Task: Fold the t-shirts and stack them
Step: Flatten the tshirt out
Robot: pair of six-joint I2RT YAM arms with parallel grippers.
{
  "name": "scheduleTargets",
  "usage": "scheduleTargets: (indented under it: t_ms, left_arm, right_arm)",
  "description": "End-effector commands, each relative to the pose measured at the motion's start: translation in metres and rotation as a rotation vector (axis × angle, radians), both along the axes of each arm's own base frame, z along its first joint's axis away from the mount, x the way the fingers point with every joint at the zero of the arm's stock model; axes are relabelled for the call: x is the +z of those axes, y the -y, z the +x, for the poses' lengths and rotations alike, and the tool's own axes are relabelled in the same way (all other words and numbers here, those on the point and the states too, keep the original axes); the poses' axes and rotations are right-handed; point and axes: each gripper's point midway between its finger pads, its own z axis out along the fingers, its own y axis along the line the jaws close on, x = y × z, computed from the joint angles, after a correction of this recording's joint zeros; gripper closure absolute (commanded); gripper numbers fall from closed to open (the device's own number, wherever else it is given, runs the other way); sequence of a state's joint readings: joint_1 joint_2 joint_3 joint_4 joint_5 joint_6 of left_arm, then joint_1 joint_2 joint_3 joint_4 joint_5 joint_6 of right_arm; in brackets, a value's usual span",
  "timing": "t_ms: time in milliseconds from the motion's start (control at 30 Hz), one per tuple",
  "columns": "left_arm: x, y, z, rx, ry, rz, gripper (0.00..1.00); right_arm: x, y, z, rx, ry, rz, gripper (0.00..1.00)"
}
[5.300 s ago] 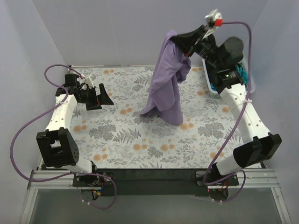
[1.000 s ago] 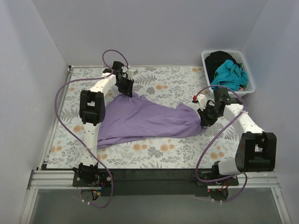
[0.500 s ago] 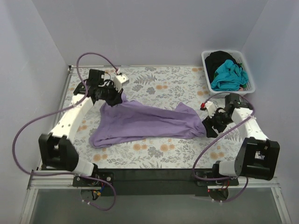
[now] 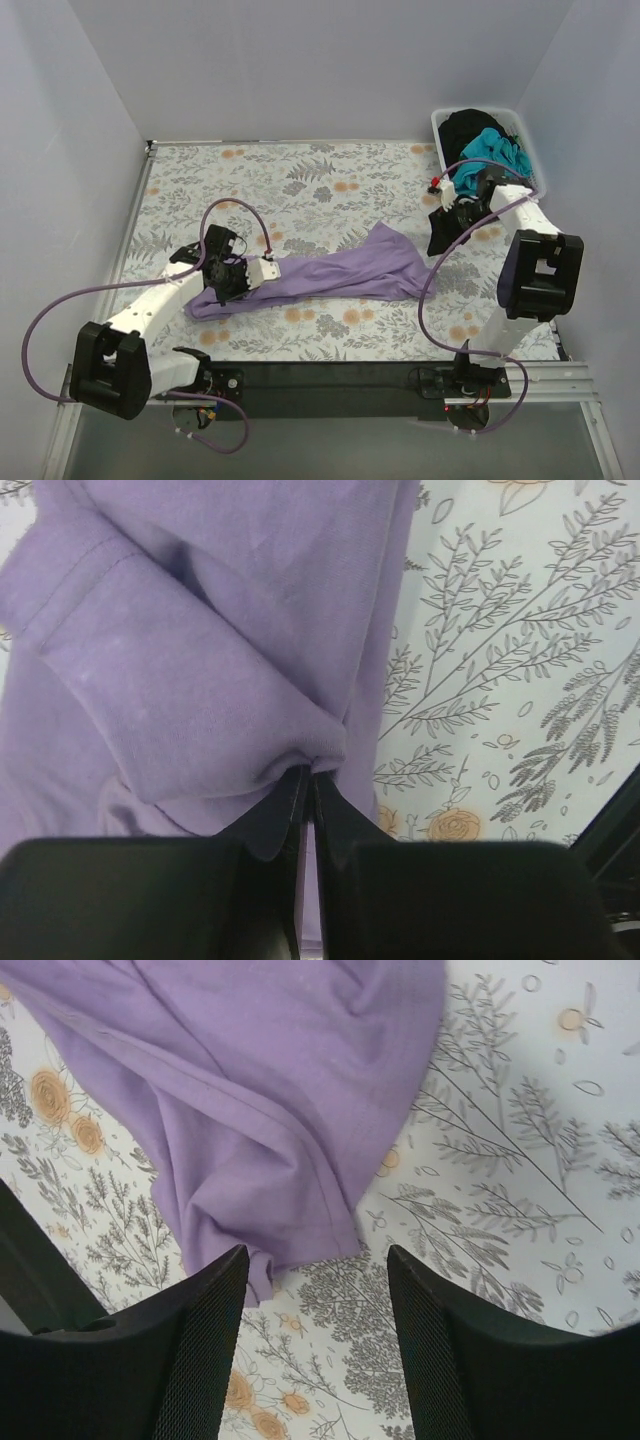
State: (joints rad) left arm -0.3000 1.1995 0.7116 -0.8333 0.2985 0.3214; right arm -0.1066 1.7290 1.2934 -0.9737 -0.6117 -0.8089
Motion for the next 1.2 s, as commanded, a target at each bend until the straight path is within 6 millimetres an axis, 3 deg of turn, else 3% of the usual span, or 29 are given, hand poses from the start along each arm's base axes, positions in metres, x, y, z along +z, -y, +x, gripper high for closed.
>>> scheduleTargets:
  t_ms: [0, 133, 267, 500, 800, 867, 933, 967, 1000, 1067, 1100, 1167]
  left_arm:
    - [0.008, -0.006, 0.019, -0.008, 0.089, 0.048, 1.00]
    - [0.009, 0.002, 0.029, 0.066, 0.069, 0.007, 1.00]
    - [0.019, 0.013, 0.039, 0.125, 0.032, -0.037, 1.00]
    - [0.018, 0.016, 0.042, 0.132, 0.021, -0.045, 1.00]
    - [0.019, 0.016, 0.047, 0.151, 0.018, -0.040, 1.00]
    - [0.020, 0.016, 0.049, 0.158, 0.024, -0.039, 1.00]
    - [0.021, 0.016, 0.051, 0.172, 0.027, -0.041, 1.00]
    - [0.025, 0.018, 0.055, 0.186, 0.039, -0.050, 1.00]
    - [0.028, 0.017, 0.060, 0.202, 0.054, -0.052, 1.00]
    - [0.033, 0.020, 0.075, 0.274, 0.069, -0.080, 1.00]
    - [0.049, 0.022, 0.092, 0.308, 0.098, -0.118, 1.00]
    - [0.064, 0.023, 0.110, 0.373, 0.103, -0.158, 1.00]
  right_arm:
    - [0.002, -0.026, -0.025, 0.091, -0.047, 0.030, 0.35]
    - [-0.015, -0.025, -0.025, 0.108, -0.051, -0.017, 0.40]
    - [-0.040, -0.005, -0.015, 0.086, -0.036, -0.142, 0.60]
    - [-0.036, 0.005, -0.013, 0.047, -0.006, -0.168, 0.66]
    - [-0.071, 0.012, -0.034, 0.025, -0.081, -0.235, 0.59]
    - [-0.076, 0.014, -0.031, 0.015, -0.076, -0.248, 0.60]
    - [-0.079, 0.014, -0.030, 0.012, -0.083, -0.250, 0.68]
    - [-0.079, 0.014, -0.030, 0.013, -0.084, -0.250, 0.74]
    - [-0.077, 0.014, -0.027, 0.013, -0.077, -0.251, 0.98]
    - [-0.069, 0.014, -0.020, 0.013, -0.050, -0.250, 0.99]
    - [-0.060, 0.014, -0.009, 0.008, -0.012, -0.248, 0.99]
    - [-0.040, 0.017, 0.008, -0.015, 0.055, -0.235, 0.99]
